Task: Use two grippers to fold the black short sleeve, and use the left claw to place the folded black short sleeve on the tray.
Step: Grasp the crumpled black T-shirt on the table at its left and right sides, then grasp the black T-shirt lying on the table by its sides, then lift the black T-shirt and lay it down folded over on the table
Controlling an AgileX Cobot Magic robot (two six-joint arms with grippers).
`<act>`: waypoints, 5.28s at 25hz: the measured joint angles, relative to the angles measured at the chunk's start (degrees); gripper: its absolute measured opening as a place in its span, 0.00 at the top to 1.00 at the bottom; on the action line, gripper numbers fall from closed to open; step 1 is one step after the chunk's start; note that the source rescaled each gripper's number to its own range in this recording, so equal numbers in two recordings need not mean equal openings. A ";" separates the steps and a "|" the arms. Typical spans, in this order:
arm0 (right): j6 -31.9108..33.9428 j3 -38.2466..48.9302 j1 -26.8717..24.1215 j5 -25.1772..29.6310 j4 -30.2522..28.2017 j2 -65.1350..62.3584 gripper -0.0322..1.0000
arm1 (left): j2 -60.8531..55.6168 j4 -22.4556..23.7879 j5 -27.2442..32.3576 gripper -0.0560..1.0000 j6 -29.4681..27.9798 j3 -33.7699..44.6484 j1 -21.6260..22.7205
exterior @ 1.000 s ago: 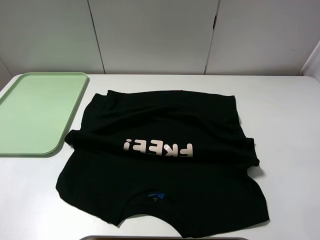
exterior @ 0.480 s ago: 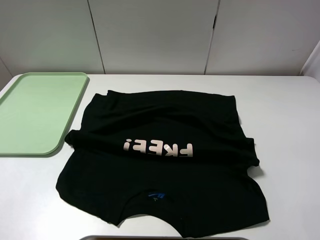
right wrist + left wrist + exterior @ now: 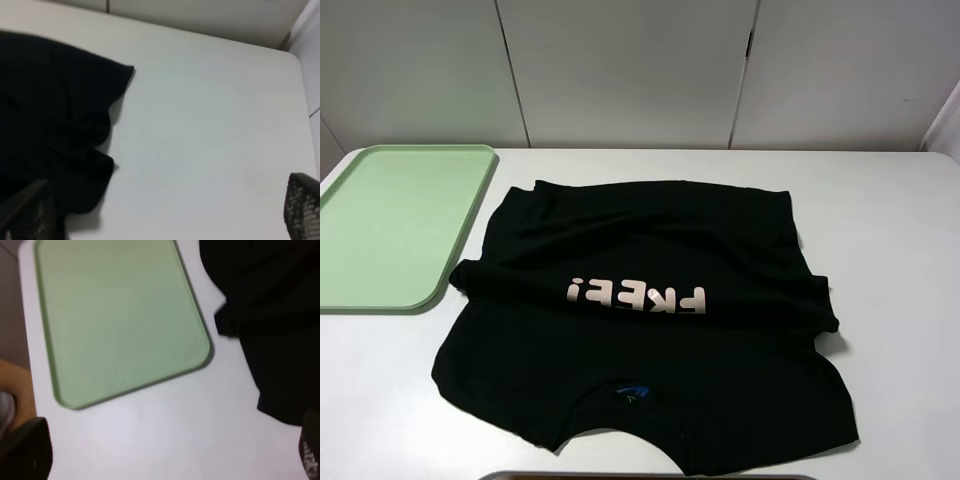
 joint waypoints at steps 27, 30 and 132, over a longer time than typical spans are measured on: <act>-10.47 -3.44 42.16 -5.54 -9.24 43.59 0.00 | 31.05 7.21 -12.77 0.02 16.67 10.13 -33.91; -11.49 -3.44 41.96 -7.18 -9.94 47.14 0.00 | 34.36 7.21 -16.88 0.02 17.99 11.55 -32.39; -29.41 1.82 26.68 -25.15 -7.68 69.21 0.97 | 69.83 10.58 -38.39 0.94 25.93 3.40 -28.37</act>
